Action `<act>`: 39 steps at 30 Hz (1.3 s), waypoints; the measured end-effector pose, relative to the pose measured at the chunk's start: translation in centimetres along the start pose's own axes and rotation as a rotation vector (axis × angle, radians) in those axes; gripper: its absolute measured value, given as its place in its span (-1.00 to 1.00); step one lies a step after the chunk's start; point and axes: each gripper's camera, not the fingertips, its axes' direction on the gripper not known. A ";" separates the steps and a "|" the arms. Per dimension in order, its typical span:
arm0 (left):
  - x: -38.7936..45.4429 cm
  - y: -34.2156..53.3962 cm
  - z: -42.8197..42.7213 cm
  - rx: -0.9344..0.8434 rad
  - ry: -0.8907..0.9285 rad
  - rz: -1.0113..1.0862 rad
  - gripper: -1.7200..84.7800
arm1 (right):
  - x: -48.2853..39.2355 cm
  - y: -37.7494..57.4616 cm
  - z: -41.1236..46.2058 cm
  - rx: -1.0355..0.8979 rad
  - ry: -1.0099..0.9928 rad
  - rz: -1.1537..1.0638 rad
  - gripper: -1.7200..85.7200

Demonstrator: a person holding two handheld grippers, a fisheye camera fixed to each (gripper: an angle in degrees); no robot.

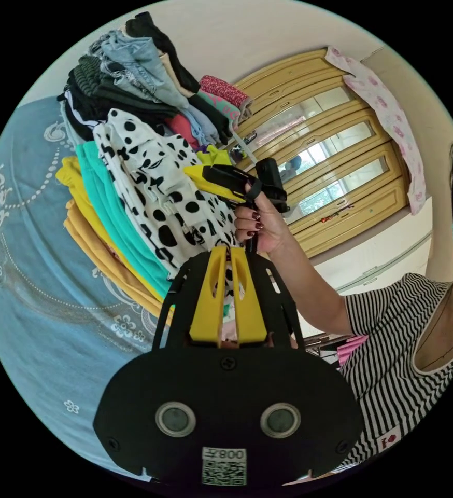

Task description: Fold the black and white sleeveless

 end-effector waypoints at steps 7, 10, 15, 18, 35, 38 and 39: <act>1.9 1.6 0.1 0.040 -0.061 0.043 -0.92 | -3.2 -0.6 1.9 -0.086 0.248 -0.130 -0.91; 3.1 1.8 1.9 -0.010 -0.091 0.089 -0.93 | -4.7 -0.2 1.6 -0.065 0.331 -0.174 -0.89; 2.5 2.9 4.1 -0.045 -0.114 0.058 -0.93 | -6.9 1.8 -1.2 0.052 0.351 -0.205 -0.83; 2.3 3.0 3.2 0.024 -0.114 0.042 -0.92 | -8.1 4.2 -2.6 0.093 0.335 -0.216 -0.85; -3.3 -7.2 6.7 0.029 -0.336 0.018 -0.96 | -11.3 7.9 1.5 -0.057 0.480 -0.263 -0.96; -1.7 -6.0 6.0 0.076 -0.382 0.049 -0.96 | -13.5 8.9 -1.0 0.054 0.516 -0.321 -0.96; -1.4 -5.6 5.8 0.083 -0.377 0.057 -0.96 | -14.2 9.5 -1.9 0.104 0.539 -0.337 -0.96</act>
